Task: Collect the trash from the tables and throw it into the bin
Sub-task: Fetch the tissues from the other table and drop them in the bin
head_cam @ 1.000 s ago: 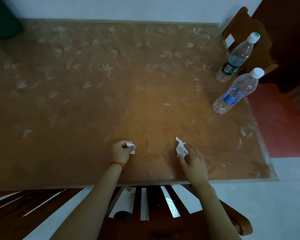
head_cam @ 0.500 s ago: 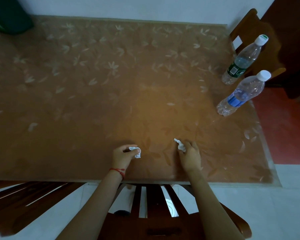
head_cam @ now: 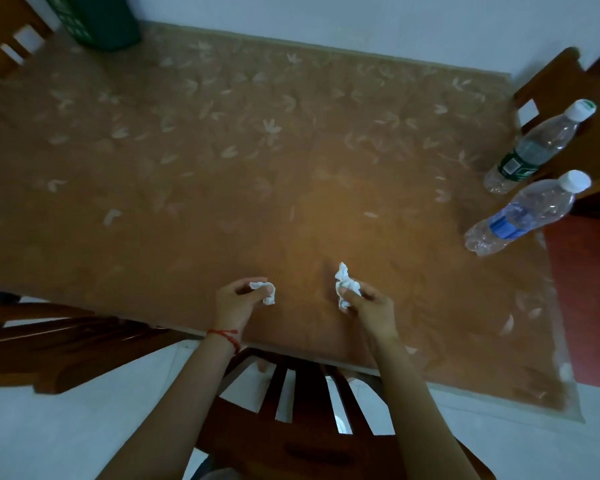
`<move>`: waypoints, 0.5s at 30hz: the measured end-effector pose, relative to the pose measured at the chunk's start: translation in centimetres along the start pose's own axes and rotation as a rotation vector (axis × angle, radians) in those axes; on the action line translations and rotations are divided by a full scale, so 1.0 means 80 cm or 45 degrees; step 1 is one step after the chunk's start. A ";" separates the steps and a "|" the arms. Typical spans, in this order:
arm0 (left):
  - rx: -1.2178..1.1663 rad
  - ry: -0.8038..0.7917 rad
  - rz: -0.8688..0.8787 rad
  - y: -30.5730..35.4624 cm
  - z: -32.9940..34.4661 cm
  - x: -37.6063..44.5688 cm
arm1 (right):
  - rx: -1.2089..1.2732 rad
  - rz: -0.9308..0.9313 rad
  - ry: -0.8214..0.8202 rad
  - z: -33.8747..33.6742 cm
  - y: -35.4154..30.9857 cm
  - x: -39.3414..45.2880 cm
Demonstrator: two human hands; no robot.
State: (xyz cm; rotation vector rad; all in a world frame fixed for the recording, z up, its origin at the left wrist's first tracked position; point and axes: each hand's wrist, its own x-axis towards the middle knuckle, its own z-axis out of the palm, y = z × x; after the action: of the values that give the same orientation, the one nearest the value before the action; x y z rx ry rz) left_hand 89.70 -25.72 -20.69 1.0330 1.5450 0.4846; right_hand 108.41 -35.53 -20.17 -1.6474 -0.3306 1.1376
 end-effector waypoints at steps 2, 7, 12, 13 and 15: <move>-0.049 0.032 0.008 0.004 -0.014 -0.012 | -0.020 -0.029 -0.059 0.014 -0.008 -0.006; -0.222 0.130 0.090 -0.004 -0.054 -0.034 | -0.076 -0.073 -0.213 0.055 -0.027 -0.027; -0.387 0.312 0.135 -0.014 -0.097 -0.064 | -0.181 -0.121 -0.341 0.101 -0.034 -0.052; -0.405 0.348 0.149 -0.017 -0.106 -0.070 | -0.199 -0.123 -0.365 0.110 -0.035 -0.059; -0.457 0.414 0.173 -0.026 -0.128 -0.082 | -0.235 -0.141 -0.419 0.130 -0.034 -0.072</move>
State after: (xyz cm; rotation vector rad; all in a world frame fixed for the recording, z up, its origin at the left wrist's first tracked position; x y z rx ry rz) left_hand 79.09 -29.80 -15.91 0.8079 1.5971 1.0258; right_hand 97.97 -32.22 -14.73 -1.5749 -0.7483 1.3249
